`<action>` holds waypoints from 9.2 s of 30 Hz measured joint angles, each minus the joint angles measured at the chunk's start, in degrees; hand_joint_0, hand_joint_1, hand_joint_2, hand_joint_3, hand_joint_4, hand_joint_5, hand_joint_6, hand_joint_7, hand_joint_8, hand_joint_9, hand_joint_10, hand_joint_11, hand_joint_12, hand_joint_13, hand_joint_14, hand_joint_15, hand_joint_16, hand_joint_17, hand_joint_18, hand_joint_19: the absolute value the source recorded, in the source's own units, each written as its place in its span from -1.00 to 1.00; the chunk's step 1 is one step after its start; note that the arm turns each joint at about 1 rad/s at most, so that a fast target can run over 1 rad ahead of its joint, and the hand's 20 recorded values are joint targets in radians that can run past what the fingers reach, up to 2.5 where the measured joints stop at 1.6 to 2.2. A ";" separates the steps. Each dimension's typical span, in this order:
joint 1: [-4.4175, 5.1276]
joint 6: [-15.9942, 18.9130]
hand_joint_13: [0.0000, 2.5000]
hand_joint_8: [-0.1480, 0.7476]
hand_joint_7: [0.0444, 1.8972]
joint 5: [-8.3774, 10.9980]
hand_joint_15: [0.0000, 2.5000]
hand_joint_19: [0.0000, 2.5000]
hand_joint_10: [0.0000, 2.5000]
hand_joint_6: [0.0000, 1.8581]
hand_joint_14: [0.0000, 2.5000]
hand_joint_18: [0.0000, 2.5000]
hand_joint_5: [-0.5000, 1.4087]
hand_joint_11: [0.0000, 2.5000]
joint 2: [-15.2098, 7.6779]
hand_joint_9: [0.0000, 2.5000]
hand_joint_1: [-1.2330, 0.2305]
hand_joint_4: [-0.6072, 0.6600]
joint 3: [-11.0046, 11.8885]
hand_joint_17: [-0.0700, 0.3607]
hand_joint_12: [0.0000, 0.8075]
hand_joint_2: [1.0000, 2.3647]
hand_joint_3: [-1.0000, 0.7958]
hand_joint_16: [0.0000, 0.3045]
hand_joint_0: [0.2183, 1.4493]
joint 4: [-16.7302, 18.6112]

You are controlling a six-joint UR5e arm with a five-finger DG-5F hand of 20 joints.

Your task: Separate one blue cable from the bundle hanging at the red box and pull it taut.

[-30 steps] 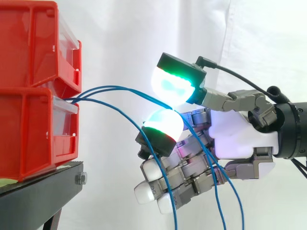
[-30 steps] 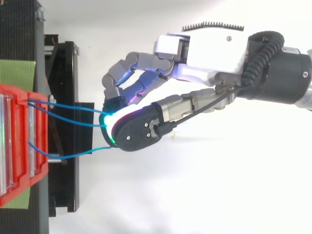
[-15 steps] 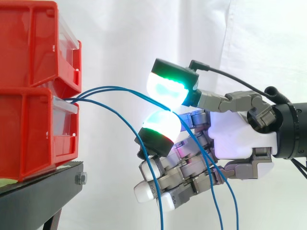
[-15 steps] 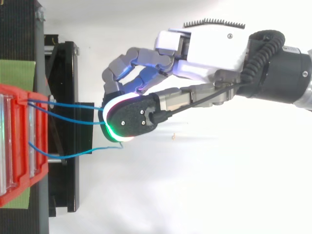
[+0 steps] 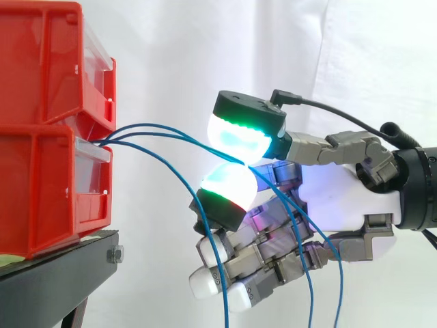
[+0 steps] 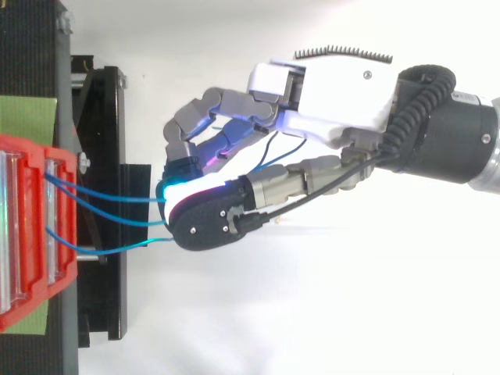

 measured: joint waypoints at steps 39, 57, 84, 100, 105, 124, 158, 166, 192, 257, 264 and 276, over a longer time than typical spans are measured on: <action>1.75 0.61 -0.39 0.17 0.12 2.15 -0.67 -0.65 -0.99 -0.04 -0.99 -0.39 -0.69 -0.43 0.00 -0.32 -0.26 0.32 -0.32 -0.11 0.03 -1.00 -0.44 -0.64 -0.59 -0.79; 1.46 0.55 -0.40 0.12 0.20 2.03 -0.67 -0.62 -0.98 -0.04 -0.99 -0.44 -0.69 -0.43 0.57 -0.29 -0.39 0.27 -0.32 -0.20 -0.06 -0.99 -0.31 -0.70 -0.31 -1.39; 0.90 -2.49 -0.37 0.19 0.16 3.85 -0.66 -0.62 -0.99 -0.09 -0.99 -0.40 -0.65 -0.39 3.84 -0.16 -0.21 0.30 -0.39 -0.15 -0.01 -1.00 -0.44 -0.67 -0.56 -5.76; 1.09 -2.47 -0.35 0.25 0.15 5.44 -0.66 -0.62 -0.98 -0.12 -0.99 -0.35 -0.64 -0.40 3.75 -0.11 -0.11 0.34 -4.69 -0.04 0.10 -1.00 -0.44 -0.60 -0.69 -0.48; 1.26 -2.53 -0.36 0.22 0.16 6.88 -0.66 -0.61 -0.99 -0.13 -0.99 -0.38 -0.64 -0.41 3.77 -0.11 -0.05 0.31 -5.41 -0.08 0.05 -1.00 -0.44 -0.62 -0.64 1.33; 1.62 -2.55 -0.38 0.15 0.24 13.14 -0.65 -0.59 -0.98 -0.11 -0.99 -0.44 -0.66 -0.39 3.76 -0.13 -0.24 0.26 -5.52 -0.18 -0.05 -0.99 -0.30 -0.69 -0.39 1.75; 2.55 -2.50 -0.39 0.14 0.16 14.40 -0.65 -0.60 -0.98 -0.07 -0.99 -0.44 -0.69 -0.34 3.75 -0.20 -0.32 0.23 -5.57 -0.17 -0.05 -0.97 -0.15 -0.68 -0.35 1.42; 2.70 -2.27 -0.38 0.12 0.11 14.33 -0.66 -0.62 -0.98 -0.05 -0.99 -0.42 -0.70 -0.33 3.74 -0.22 -0.44 0.24 -5.55 -0.17 -0.07 -0.99 -0.33 -0.68 -0.26 1.56; 3.30 4.39 -0.36 0.12 0.10 17.20 -0.66 -0.63 -0.98 -0.05 -0.99 -0.41 -0.70 -0.32 0.84 -0.19 -0.39 0.25 -5.52 -0.21 -0.07 -1.00 -0.44 -0.71 -0.28 6.50; 6.61 5.36 -0.26 0.16 0.09 22.02 -0.44 -0.64 -0.98 -0.13 -0.98 -0.42 -0.68 -0.16 0.62 -0.11 -0.19 0.26 -5.53 -0.25 -0.08 -1.00 -0.44 -0.73 -0.47 8.18; 6.50 5.39 -0.16 0.14 0.08 21.92 -0.16 -0.57 -0.98 -0.13 -0.98 -0.38 -0.68 -0.06 0.62 -0.07 -0.20 0.26 -5.52 -0.24 -0.11 -1.00 -0.44 -0.72 -0.44 8.02; 6.12 5.76 -0.10 0.13 0.09 21.07 -0.01 -0.50 -0.98 -0.13 -0.98 -0.35 -0.68 -0.02 0.63 -0.08 -0.19 0.25 -5.51 -0.22 -0.13 -1.00 -0.44 -0.71 -0.43 7.56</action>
